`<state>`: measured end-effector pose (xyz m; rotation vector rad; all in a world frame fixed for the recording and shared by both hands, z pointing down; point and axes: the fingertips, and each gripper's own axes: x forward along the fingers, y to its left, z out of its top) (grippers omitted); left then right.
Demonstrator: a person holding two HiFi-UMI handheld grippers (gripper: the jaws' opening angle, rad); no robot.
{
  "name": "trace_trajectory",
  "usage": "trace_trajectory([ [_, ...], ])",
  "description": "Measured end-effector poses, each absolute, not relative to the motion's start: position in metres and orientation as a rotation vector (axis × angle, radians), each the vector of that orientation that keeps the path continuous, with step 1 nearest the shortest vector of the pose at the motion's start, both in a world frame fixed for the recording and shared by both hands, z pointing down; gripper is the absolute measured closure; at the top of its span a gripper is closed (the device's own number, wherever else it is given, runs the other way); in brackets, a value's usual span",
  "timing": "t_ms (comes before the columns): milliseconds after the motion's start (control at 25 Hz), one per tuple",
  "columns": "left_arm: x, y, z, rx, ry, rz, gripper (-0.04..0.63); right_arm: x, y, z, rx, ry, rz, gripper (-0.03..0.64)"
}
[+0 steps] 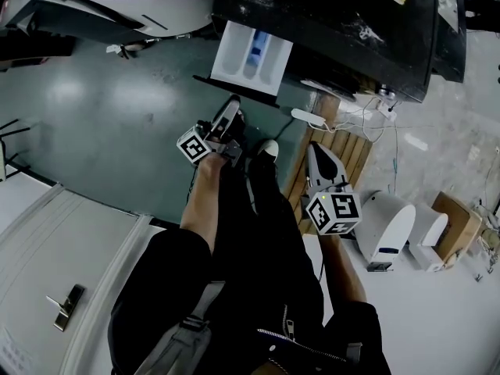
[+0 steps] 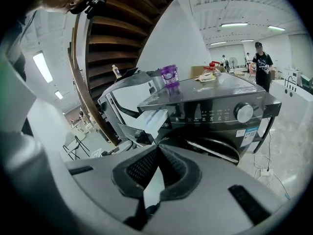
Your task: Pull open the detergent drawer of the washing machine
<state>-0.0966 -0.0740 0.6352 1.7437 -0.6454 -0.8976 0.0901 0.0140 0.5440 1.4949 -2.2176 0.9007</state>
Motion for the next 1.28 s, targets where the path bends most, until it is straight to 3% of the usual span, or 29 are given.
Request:
trace_trajectory([
  [200,-0.100,-0.064,0.611,1.929,-0.874,-0.581,0.548,0.094,0.010,0.528,1.476,-2.258,0.848,0.611],
  [600,-0.076,-0.057,0.538,2.351,-1.263,0.268,0.574,0.119,-0.007,0.493,1.508,-2.328,0.745,0.612],
  [880,-0.048,-0.048,0.487,2.449,-1.314,0.376,0.574,0.127,-0.026,0.459,1.527,-2.390,0.636,0.612],
  [1280,-0.038,-0.084,0.372,2.611,-1.418,0.261,0.574,0.135,-0.062,0.361,1.599,-2.518,0.364,0.612],
])
